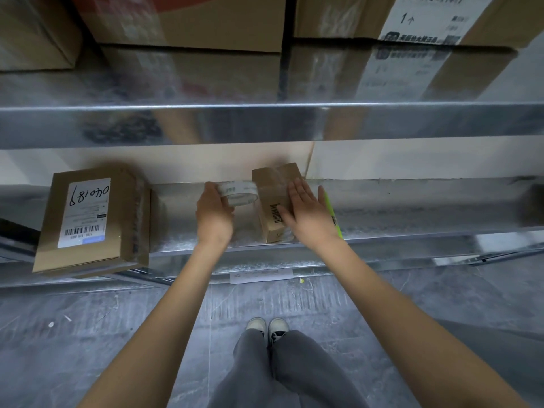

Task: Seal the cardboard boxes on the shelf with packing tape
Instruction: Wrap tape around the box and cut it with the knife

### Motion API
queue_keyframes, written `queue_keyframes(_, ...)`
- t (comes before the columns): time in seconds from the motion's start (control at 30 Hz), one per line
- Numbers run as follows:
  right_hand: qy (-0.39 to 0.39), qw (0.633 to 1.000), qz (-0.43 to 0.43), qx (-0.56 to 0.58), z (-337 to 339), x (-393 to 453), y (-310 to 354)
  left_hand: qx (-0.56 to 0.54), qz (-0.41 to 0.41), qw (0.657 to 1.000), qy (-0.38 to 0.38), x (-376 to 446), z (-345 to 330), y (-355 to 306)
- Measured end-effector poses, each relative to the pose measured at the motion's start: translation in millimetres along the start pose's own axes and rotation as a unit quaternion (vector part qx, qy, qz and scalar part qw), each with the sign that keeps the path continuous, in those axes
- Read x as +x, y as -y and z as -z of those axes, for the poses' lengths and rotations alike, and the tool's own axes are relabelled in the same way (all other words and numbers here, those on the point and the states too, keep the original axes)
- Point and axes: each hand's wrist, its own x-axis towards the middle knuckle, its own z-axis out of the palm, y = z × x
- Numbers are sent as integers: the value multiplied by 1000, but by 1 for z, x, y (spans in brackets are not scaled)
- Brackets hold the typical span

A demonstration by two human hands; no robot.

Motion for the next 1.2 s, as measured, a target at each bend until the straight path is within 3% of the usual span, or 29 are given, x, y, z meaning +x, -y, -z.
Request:
queue_keyframes(0.1,23,999,-41,-24,-2,-3,13,15,36,999,5,5,-3,18)
queue_keyframes(0.23,56,994,-94,4,-6,0,31,-76,93,993,13,-7,-20,20)
queue_keyframes(0.37,23,994,-89,52,-12,-2,29,-301,198,931,57,-17,-25,30)
queue_keyframes(0.5,-9,995,-36,90,-11,-11,16,-343,211,907,126,-28,-23,25)
queue_keyframes(0.57,-35,985,-35,165,-11,-11,12,-347,204,903,152,-31,-21,16)
queue_keyframes(0.63,-43,949,-49,308,-13,-11,14,-325,169,919,144,-32,-20,4)
queue_keyframes(0.7,-36,886,-78,456,-16,-13,19,-257,74,959,90,-32,-20,-3)
queue_keyframes(0.77,-29,854,-91,512,-18,-17,22,-171,-18,982,77,-32,-18,-6)
queue_keyframes(0.87,-23,846,-100,523,-13,-21,23,-65,-69,993,67,-33,-16,-5)
queue_keyframes(1.03,-37,844,-102,525,-10,-24,16,-22,-90,995,40,-31,-13,-10)
queue_keyframes(1.1,-47,860,-87,501,-9,-27,15,-22,-85,994,59,-29,-10,-12)
queue_keyframes(1.2,-82,923,-20,376,-9,-26,16,-38,-56,992,102,-25,-4,-10)
